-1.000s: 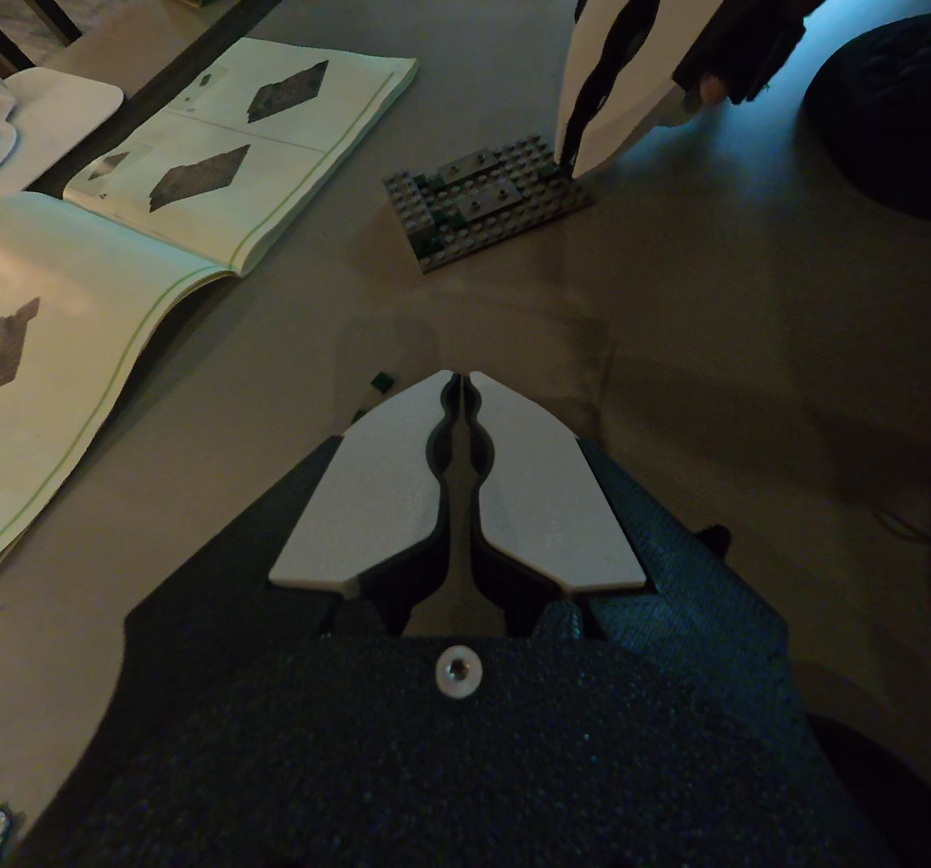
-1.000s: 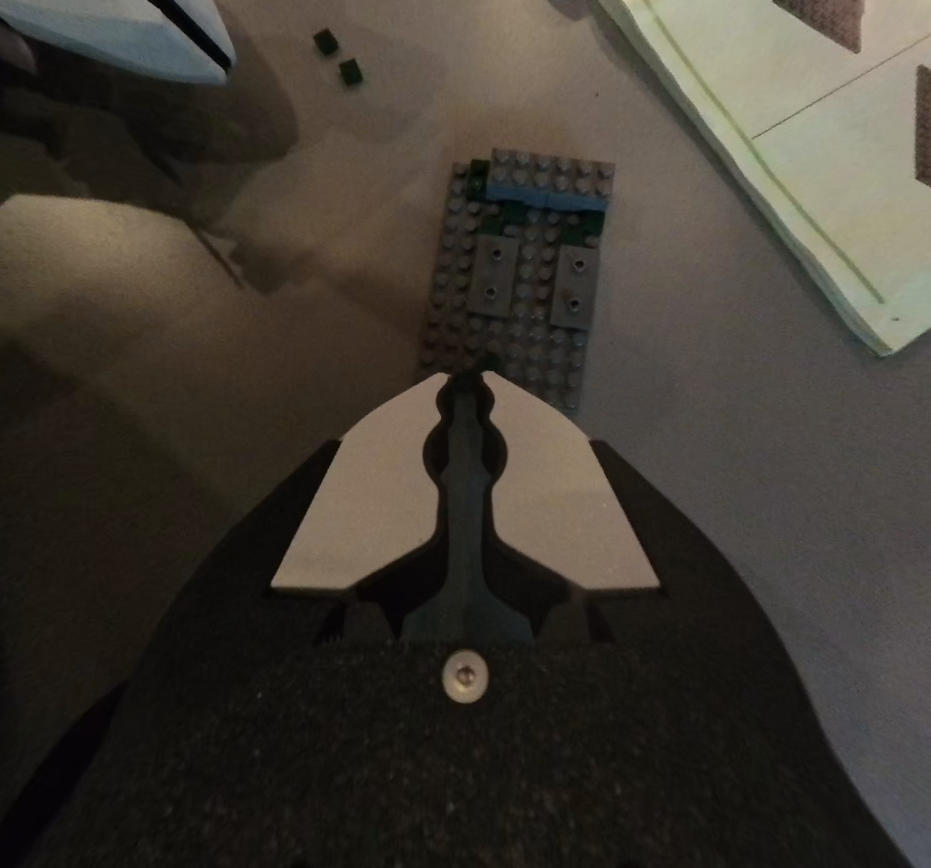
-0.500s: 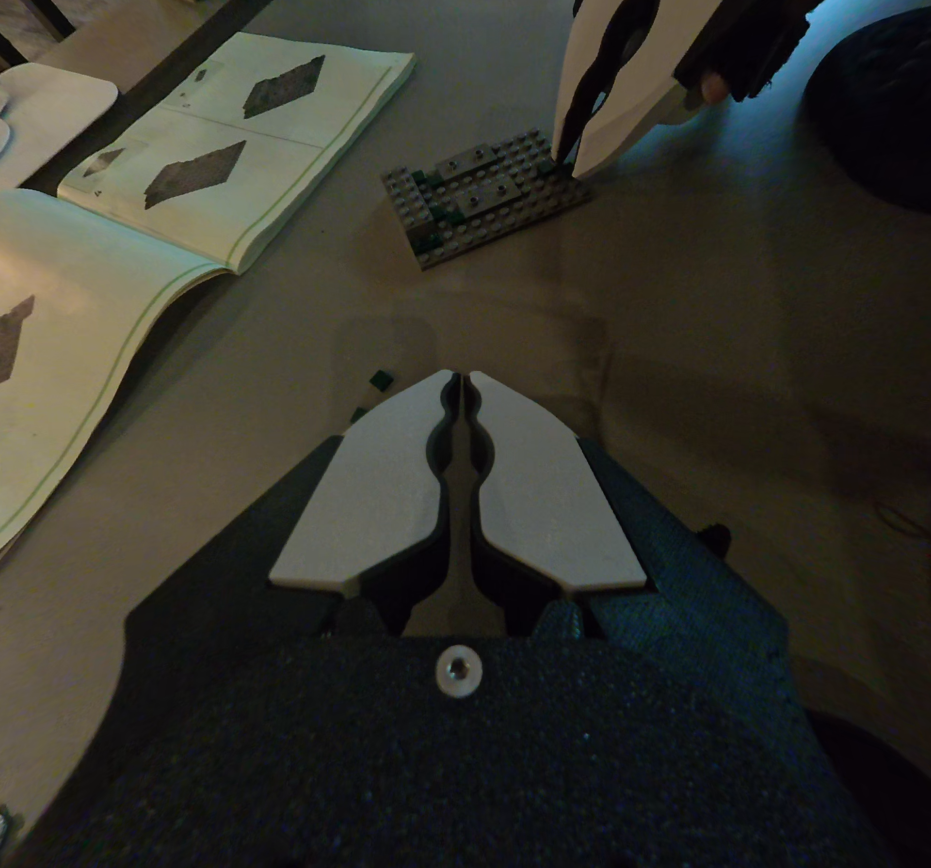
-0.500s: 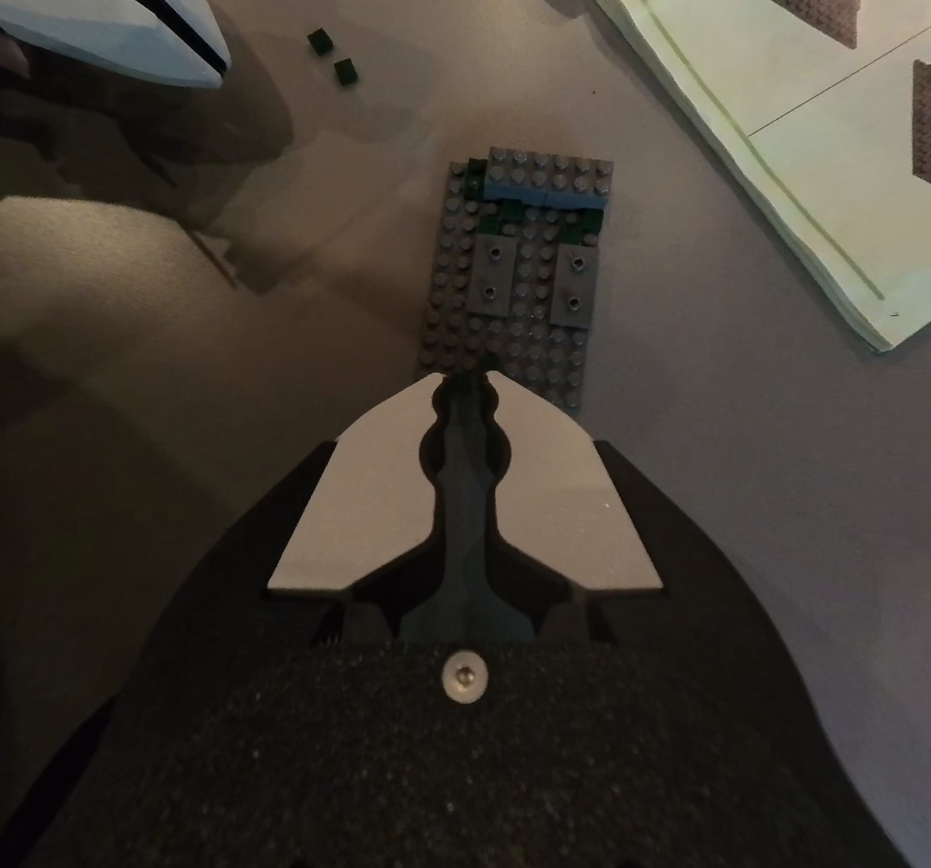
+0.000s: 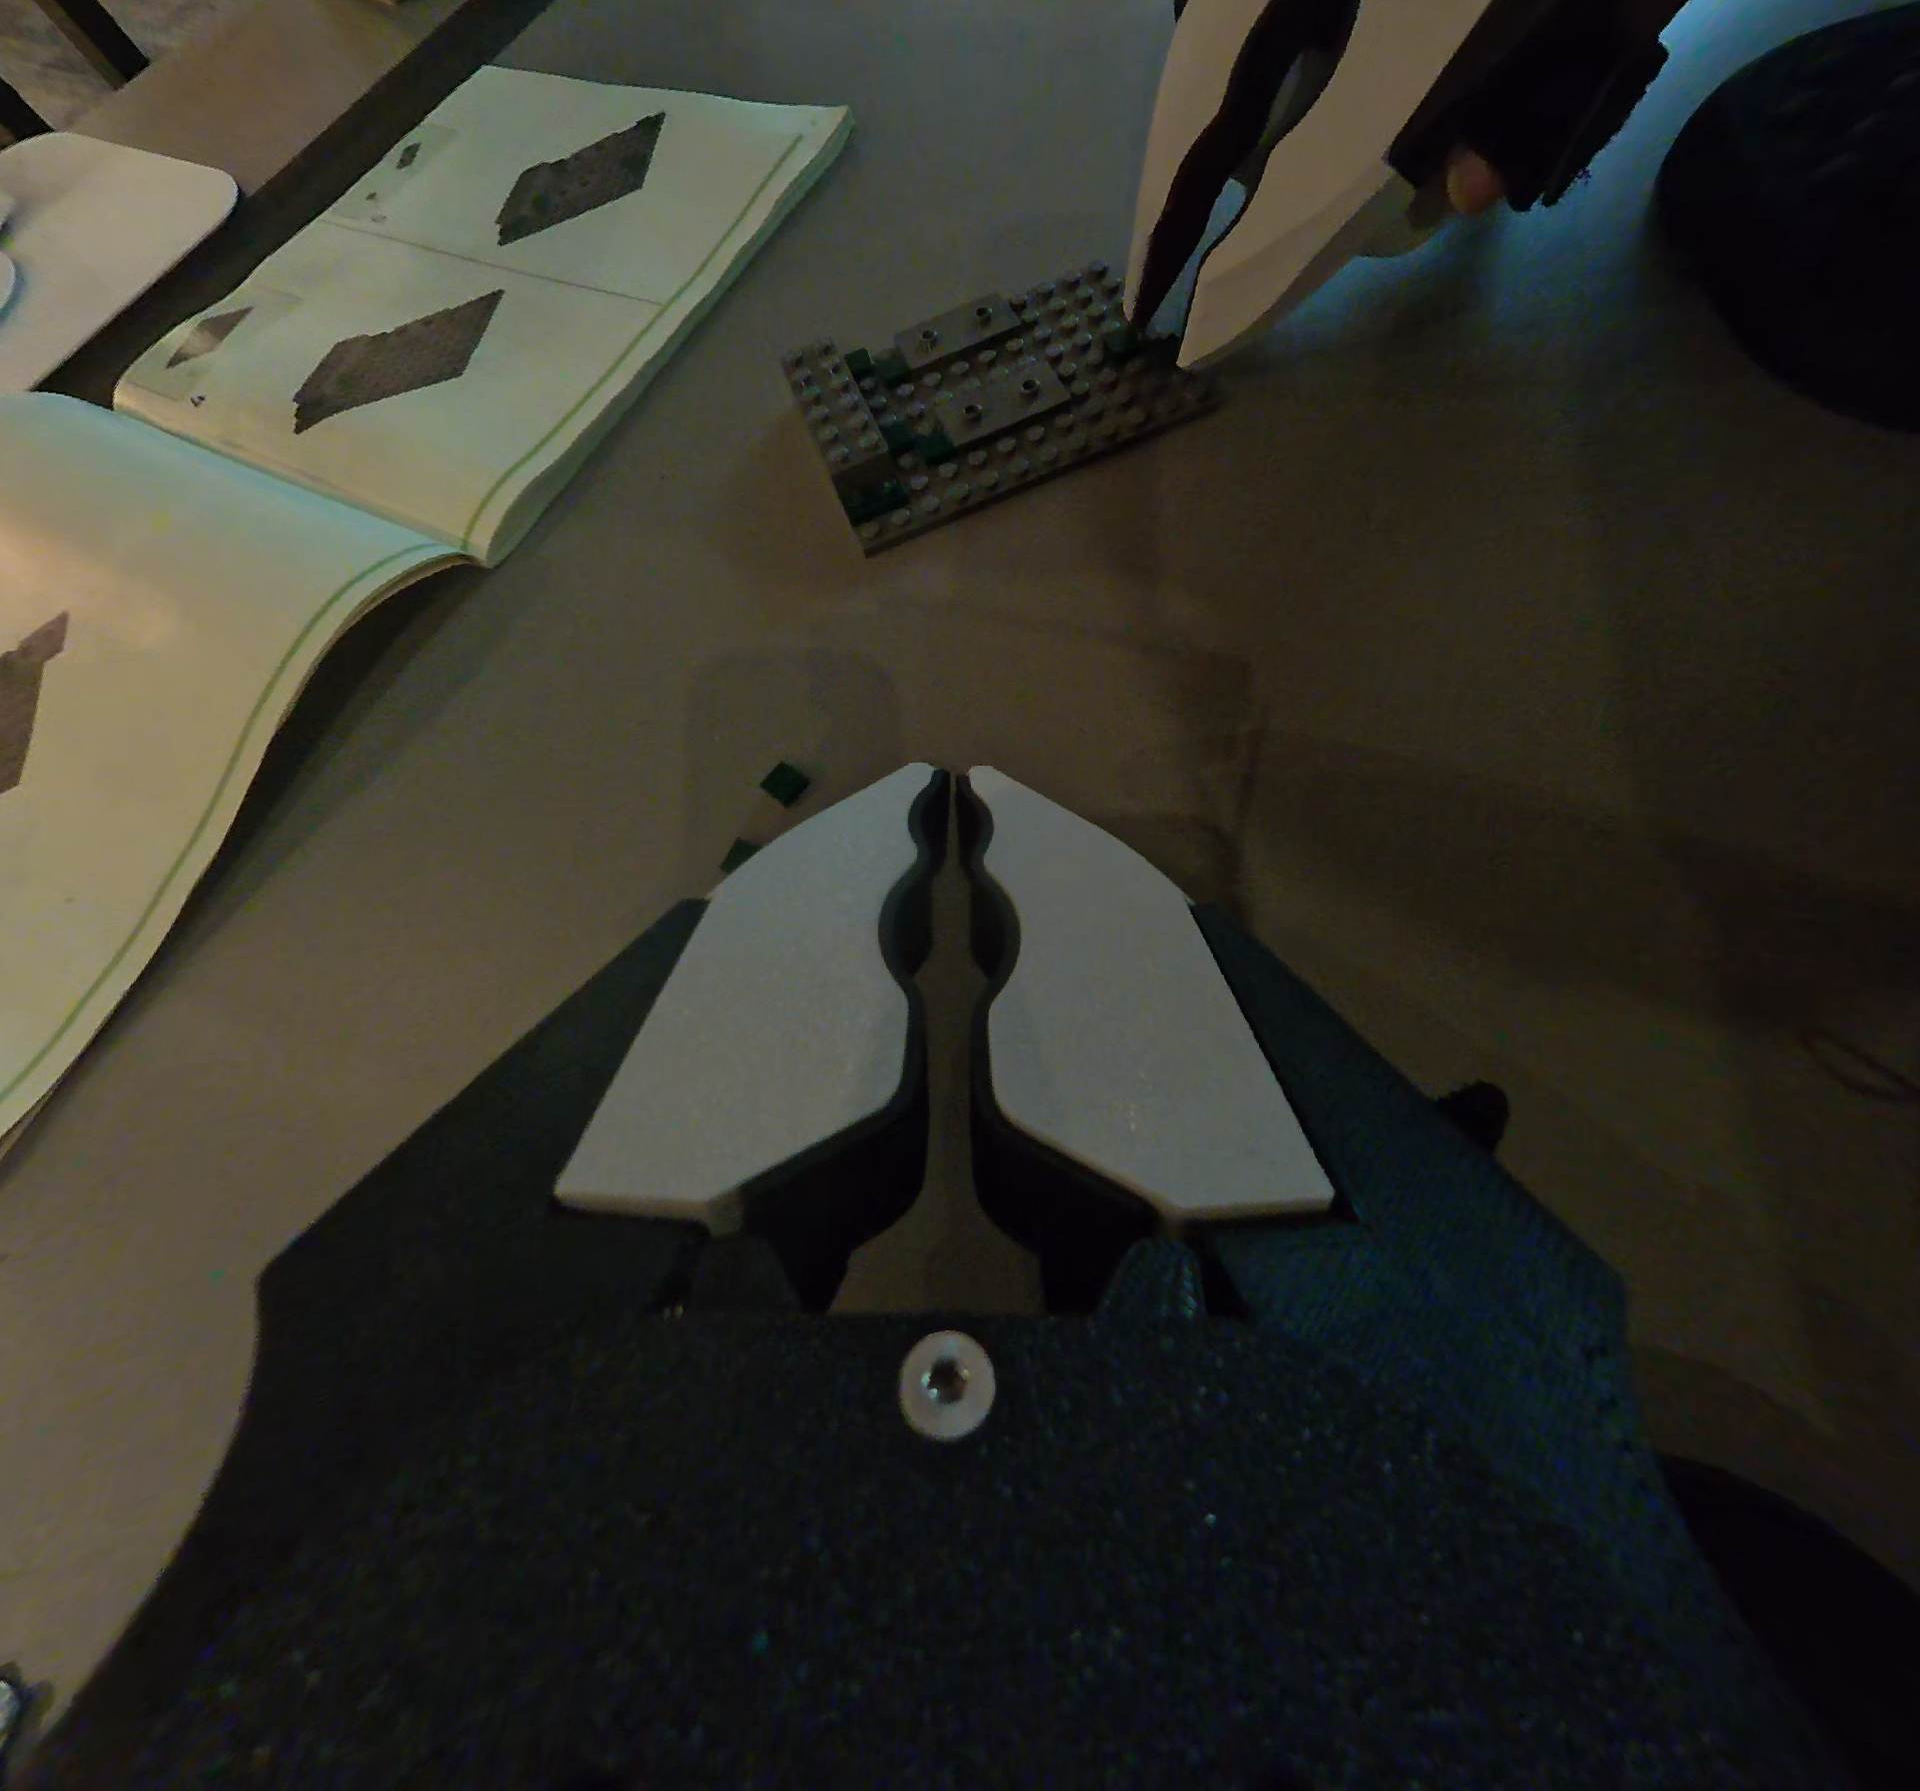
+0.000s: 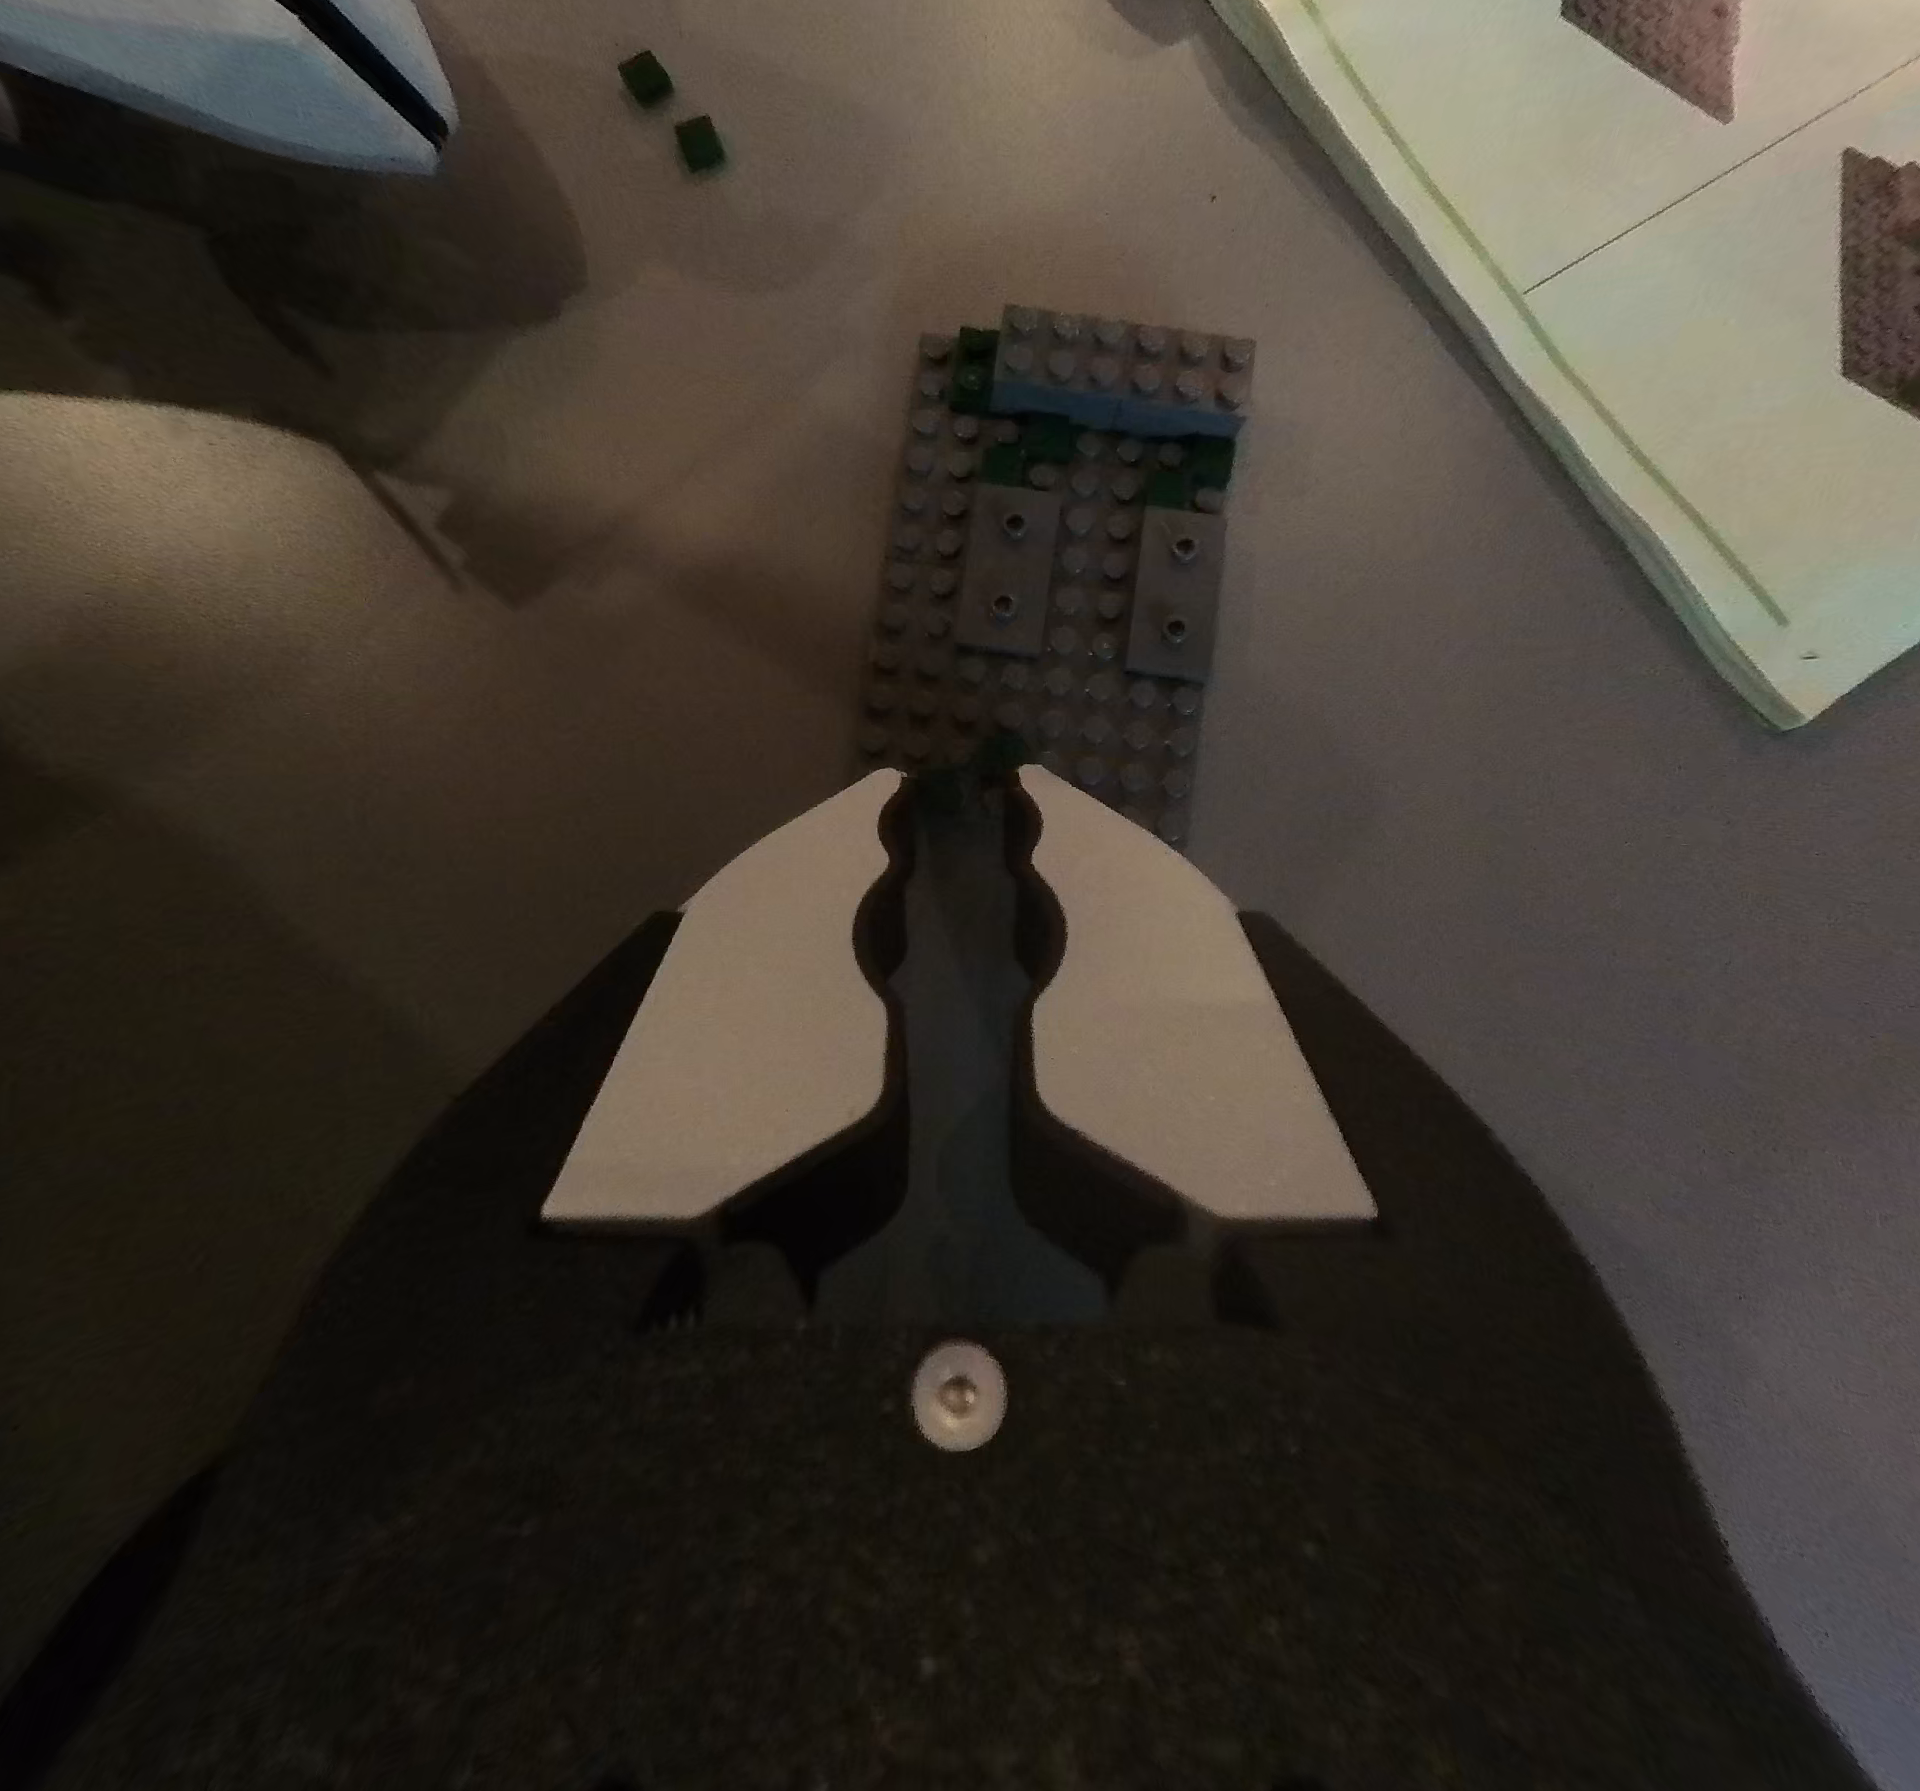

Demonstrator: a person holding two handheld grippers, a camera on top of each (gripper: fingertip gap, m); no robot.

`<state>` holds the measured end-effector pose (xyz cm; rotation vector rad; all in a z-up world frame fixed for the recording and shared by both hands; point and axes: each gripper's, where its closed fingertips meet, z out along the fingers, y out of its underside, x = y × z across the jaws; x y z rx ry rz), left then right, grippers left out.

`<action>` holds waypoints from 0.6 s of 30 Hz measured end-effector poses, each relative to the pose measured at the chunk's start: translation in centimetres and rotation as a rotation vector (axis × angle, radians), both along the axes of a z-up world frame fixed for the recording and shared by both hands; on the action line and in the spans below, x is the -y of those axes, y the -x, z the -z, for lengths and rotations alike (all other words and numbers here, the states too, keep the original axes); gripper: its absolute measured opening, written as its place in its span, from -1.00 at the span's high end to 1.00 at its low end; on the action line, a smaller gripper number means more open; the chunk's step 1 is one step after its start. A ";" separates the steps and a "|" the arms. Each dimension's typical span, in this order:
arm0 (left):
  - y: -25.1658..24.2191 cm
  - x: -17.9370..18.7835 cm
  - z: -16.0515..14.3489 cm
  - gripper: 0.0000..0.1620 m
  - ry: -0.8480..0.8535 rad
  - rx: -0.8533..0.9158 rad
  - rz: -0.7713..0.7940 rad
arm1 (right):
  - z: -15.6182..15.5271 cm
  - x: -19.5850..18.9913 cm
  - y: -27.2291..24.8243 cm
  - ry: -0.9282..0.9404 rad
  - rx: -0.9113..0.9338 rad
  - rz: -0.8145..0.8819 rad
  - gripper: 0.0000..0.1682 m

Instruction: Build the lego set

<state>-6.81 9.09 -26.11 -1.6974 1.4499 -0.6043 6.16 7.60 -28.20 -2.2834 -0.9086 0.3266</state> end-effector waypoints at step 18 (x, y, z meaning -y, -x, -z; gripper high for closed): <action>0.1 0.0 0.2 0.99 0.002 -0.005 0.004 | -0.4 -0.4 -0.5 -0.022 0.002 0.035 0.78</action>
